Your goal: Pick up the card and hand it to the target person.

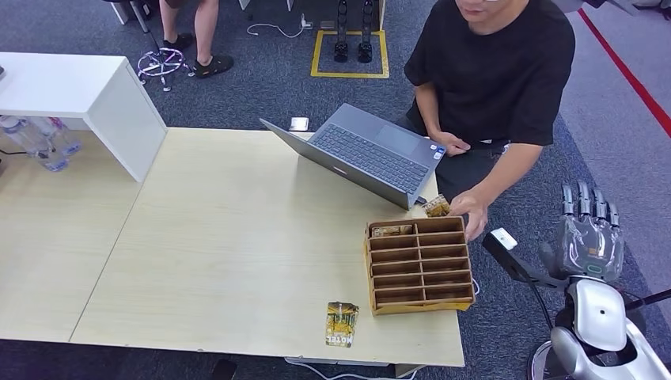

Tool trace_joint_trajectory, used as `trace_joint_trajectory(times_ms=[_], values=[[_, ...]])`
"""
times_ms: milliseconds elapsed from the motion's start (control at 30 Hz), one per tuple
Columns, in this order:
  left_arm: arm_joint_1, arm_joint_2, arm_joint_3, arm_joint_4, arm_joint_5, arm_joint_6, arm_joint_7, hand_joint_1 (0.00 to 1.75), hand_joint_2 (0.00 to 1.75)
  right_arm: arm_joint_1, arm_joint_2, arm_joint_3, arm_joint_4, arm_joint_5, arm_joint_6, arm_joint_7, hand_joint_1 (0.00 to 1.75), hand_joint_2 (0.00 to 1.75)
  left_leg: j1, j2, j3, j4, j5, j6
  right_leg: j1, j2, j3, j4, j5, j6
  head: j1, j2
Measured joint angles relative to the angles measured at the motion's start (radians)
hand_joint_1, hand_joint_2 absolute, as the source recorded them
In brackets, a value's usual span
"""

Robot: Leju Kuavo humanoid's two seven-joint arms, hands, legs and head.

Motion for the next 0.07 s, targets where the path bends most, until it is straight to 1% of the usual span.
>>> trace_joint_trajectory(times_ms=[67], values=[[0.0, 0.0, 0.0, 0.0, 0.0, 0.0, 0.0, 0.0, 0.0, 0.002, 0.0, -0.001, 0.0, -0.005, -0.014, 0.006, 0.0, 1.75, 0.0, 0.0, 0.0, 0.0, 0.0, 0.0, 0.0, 0.0, 0.0, 0.0, 0.0, 0.0, 0.0, 0.0]])
